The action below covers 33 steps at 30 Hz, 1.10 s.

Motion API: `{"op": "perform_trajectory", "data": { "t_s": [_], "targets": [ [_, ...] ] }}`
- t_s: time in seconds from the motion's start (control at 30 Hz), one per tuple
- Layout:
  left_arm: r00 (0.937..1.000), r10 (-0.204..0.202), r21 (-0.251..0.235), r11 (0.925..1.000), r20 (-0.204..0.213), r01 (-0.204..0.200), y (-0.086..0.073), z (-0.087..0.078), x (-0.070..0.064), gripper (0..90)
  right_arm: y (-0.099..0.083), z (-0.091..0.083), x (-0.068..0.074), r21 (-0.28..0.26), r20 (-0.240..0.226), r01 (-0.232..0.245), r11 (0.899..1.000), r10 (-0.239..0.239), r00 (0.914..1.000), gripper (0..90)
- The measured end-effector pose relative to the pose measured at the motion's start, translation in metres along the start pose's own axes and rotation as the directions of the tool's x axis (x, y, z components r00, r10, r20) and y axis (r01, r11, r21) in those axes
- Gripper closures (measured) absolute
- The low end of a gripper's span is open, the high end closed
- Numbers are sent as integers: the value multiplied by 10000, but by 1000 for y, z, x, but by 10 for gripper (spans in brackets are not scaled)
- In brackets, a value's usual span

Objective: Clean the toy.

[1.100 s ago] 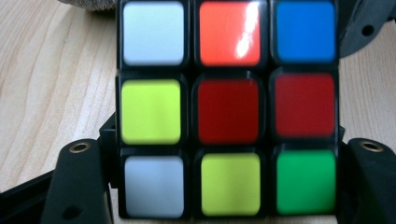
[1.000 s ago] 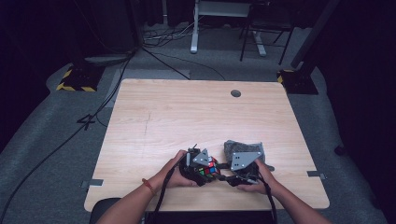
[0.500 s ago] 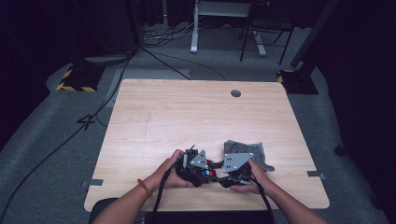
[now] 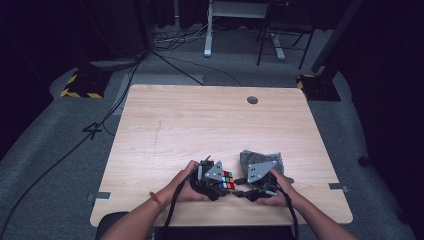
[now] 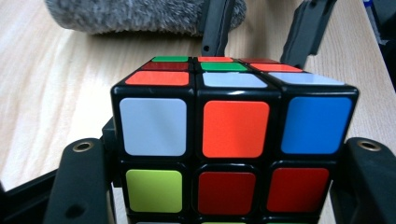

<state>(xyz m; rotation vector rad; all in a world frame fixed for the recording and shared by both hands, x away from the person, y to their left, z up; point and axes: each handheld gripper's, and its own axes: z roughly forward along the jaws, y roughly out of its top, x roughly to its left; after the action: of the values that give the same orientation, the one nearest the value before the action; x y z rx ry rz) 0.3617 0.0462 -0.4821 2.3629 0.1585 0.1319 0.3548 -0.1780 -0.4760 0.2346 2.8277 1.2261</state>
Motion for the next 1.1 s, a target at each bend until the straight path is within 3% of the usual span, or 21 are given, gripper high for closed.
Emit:
{"op": "perform_trajectory", "data": {
  "t_s": [0.27, 0.4, 0.5, 0.6, 0.67, 0.7, 0.73, 0.83, 0.87, 0.9, 0.93, 0.97, 1.0, 1.03, 1.1],
  "targets": [
    [9998, -197, -77, 9998, 70, 197, -2, 2, 3, 322, 2, -6, 3, -404, 149, -25, 9992, 31, 9999, 622],
    [9994, -347, 83, 9994, -60, 348, -4, -1, 2, 311, 12, -7, 11, -721, 75, 302, 9969, -297, 9995, 623],
    [9992, -394, 133, 9991, -60, 394, -6, -4, 2, 310, 15, -5, 14, -559, 232, 558, 9969, -546, 9982, 598],
    [9991, -404, 514, 9978, -142, 411, -8, -7, 2, 260, 12, -10, 11, -525, 483, 425, 9977, -400, 9980, 560],
    [9988, -452, 517, 9976, -162, 460, -11, -10, 2, 251, 9, -16, 8, -488, 786, 297, 9984, -258, 9966, 537],
    [9976, -682, 552, 9961, -103, 687, -13, -13, 3, 224, 5, -24, 4, -511, 1118, 155, 9986, -97, 9937, 521],
    [9976, -682, 552, 9961, -103, 687, -13, -13, 3, 209, 5, -24, 4, -511, 1118, 155, 9986, -97, 9937, 521],
    [9963, -762, 648, 9948, -394, 787, -17, -17, 3, 175, 0, -38, -3, -441, 1951, 38, 9990, 49, 9808, 499],
    [9948, -909, 589, 9939, -456, 935, -19, -18, 3, 175, -2, -43, -6, -440, 2235, -43, 9990, 140, 9746, 493],
    [9943, -943, 495, 9941, -496, 967, -21, -21, 4, 179, -6, -50, -11, -416, 2672, -257, 9988, 359, 9630, 488],
    [9943, -943, 495, 9941, -496, 967, -21, -21, 4, 181, -6, -50, -11, -416, 2672, -257, 9988, 359, 9630, 488],
    [9939, -967, 505, 9938, -522, 993, -22, -22, 3, 188, -12, -54, -19, -30, 3310, -542, 9985, 522, 9422, 473],
    [9939, -984, 515, 9936, -493, 1009, -22, -22, 3, 188, -12, -54, -19, -30, 3310, -542, 9985, 522, 9422, 473],
    [9948, -911, 523, 9942, -464, 935, -22, -21, 2, 205, -15, -55, -23, 77, 3461, -649, 9979, 583, 9364, 472],
    [9955, -780, 494, 9955, -539, 807, -21, -21, 0, 228, -21, -53, -30, 242, 3570, -1172, 9928, 1009, 9286, 462]
  ]
}}
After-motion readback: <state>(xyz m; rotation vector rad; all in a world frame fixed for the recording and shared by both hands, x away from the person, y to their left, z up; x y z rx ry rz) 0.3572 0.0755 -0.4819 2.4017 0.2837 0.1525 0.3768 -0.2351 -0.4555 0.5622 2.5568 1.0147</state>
